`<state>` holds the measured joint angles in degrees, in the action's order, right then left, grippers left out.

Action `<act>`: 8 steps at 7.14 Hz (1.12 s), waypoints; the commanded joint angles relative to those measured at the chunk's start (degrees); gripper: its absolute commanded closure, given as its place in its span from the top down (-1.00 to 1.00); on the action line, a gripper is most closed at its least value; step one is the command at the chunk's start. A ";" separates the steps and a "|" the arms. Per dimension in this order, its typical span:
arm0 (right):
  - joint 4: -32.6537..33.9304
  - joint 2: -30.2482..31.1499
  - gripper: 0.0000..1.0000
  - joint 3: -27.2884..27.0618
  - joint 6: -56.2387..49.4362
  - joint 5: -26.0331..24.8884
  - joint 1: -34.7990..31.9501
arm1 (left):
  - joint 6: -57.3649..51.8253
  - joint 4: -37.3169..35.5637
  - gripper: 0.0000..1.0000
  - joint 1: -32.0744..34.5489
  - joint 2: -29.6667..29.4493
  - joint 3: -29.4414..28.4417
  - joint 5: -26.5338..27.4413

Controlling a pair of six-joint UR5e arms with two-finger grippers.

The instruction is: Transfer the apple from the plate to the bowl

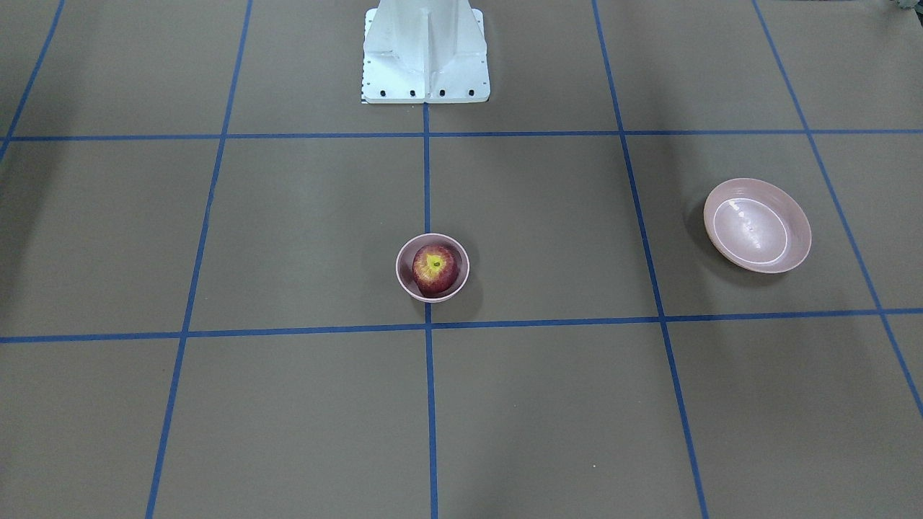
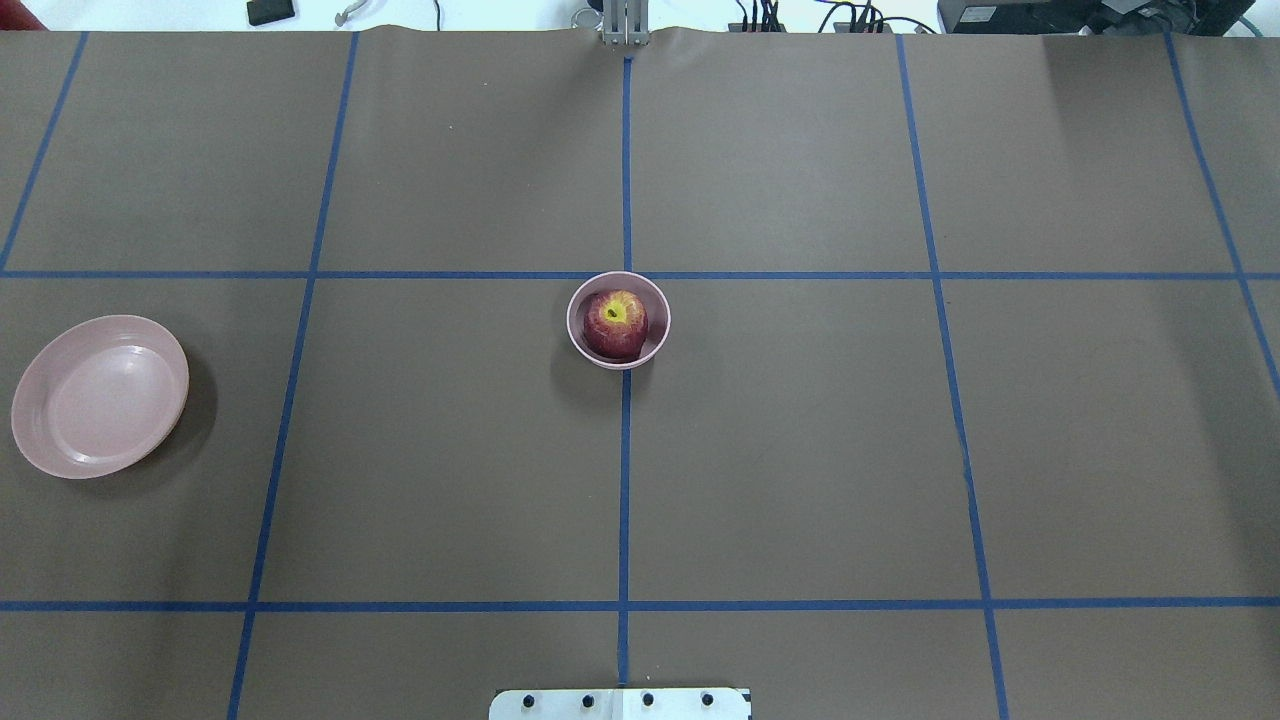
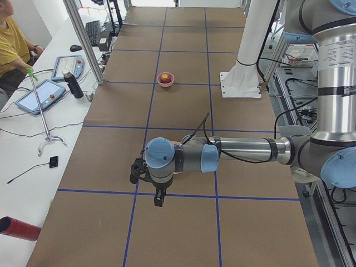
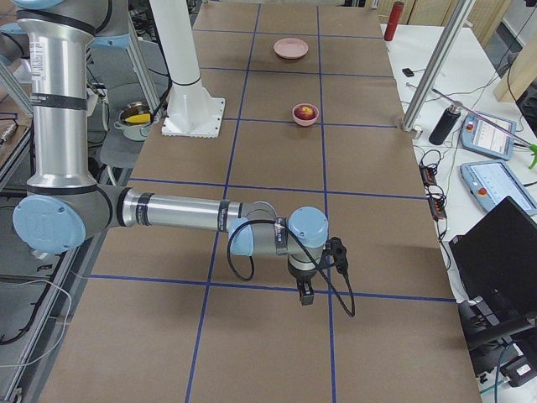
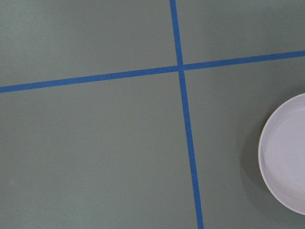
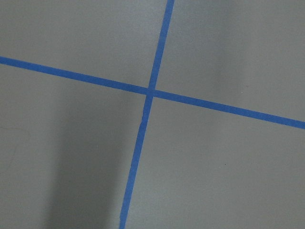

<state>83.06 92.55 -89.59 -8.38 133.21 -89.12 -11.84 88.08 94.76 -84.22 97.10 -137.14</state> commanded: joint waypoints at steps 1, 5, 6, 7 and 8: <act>0.00 0.00 1.00 0.11 0.11 0.03 0.00 | -0.03 0.08 0.97 -0.01 0.28 0.37 0.30; 0.00 0.09 1.00 0.03 0.29 0.12 0.00 | -0.03 0.16 0.97 0.07 0.37 0.63 0.56; 0.00 0.09 1.00 0.03 0.73 0.12 0.00 | -0.03 0.16 0.97 0.07 0.37 0.63 0.56; 0.00 0.09 1.00 0.03 0.73 0.12 0.00 | -0.03 0.16 0.97 0.07 0.37 0.63 0.56; 0.00 0.00 1.00 0.03 0.73 0.12 0.00 | -0.03 0.16 0.97 0.07 0.37 0.63 0.56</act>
